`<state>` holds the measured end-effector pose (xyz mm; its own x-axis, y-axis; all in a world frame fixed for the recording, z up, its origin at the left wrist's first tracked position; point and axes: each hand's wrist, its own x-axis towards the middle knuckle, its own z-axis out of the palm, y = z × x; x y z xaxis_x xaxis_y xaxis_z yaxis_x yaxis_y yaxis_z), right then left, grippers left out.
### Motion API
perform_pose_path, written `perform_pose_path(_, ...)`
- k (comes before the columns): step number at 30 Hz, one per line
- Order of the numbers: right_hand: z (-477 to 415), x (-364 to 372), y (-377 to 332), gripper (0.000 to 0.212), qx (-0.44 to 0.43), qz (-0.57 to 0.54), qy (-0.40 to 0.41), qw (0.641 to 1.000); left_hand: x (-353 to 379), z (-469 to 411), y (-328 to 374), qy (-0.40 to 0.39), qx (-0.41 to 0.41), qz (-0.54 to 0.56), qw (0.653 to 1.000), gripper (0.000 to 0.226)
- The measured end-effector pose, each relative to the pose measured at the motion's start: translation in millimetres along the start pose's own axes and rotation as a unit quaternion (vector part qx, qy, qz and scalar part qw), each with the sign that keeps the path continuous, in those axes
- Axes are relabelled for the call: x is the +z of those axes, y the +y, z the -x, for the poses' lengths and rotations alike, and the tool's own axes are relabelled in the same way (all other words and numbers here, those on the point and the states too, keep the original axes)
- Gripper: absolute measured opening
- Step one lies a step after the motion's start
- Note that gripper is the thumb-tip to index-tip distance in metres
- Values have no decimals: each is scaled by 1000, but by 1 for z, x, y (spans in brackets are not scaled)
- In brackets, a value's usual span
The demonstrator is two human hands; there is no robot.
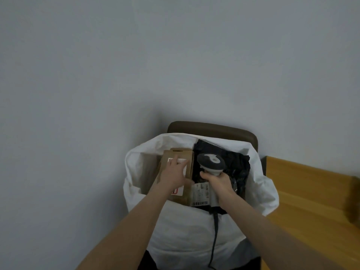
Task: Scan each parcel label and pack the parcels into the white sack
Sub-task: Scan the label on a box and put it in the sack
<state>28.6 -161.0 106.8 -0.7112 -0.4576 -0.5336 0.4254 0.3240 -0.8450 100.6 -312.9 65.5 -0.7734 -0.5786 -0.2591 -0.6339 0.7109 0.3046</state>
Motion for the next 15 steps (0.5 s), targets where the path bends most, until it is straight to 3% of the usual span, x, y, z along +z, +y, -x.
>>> perform_pose_path(2, -2, -2, 0, 35, -2, -10, 2, 1000, 8, -4, 0, -27, -3, -36, 999, 92)
perform_pose_path(6, -1, -16, -1, 37, 7, -38, 7, 999, 25, -12, -4, 11, -18, -91, 996, 81)
perform_pose_path(9, 1, -34, -1, 18, 14, -72, -5, 997, 38, -13, -12, 22, -21, -131, 991, 68)
perform_pose_path(15, 6, -62, -3, 16, 32, -102, 29, 994, 34, -14, -30, 6, -60, -68, 996, 61)
